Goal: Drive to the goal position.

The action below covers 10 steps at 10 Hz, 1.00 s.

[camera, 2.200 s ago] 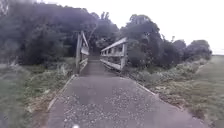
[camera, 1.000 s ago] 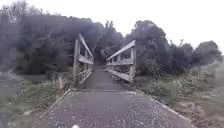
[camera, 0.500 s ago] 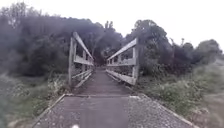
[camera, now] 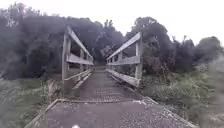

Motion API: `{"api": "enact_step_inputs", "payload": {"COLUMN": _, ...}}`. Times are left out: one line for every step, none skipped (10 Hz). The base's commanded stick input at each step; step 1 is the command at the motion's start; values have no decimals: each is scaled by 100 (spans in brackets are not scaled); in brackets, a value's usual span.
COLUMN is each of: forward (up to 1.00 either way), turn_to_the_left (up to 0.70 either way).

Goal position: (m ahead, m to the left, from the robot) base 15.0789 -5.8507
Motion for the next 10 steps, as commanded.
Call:
{"api": "enact_step_inputs", "payload": {"forward": 60, "turn_to_the_left": 15}}
{"api": "enact_step_inputs", "payload": {"forward": 60, "turn_to_the_left": 15}}
{"api": "enact_step_inputs", "payload": {"forward": 60, "turn_to_the_left": 15}}
{"api": "enact_step_inputs", "payload": {"forward": 60, "turn_to_the_left": 15}}
{"api": "enact_step_inputs", "payload": {"forward": 60, "turn_to_the_left": 15}}
{"api": "enact_step_inputs", "payload": {"forward": 60, "turn_to_the_left": 15}}
{"api": "enact_step_inputs", "payload": {"forward": 60, "turn_to_the_left": 15}}
{"api": "enact_step_inputs", "payload": {"forward": 60, "turn_to_the_left": 15}}
{"api": "enact_step_inputs", "payload": {"forward": 60, "turn_to_the_left": 15}}
{"api": "enact_step_inputs", "payload": {"forward": 60, "turn_to_the_left": 15}}
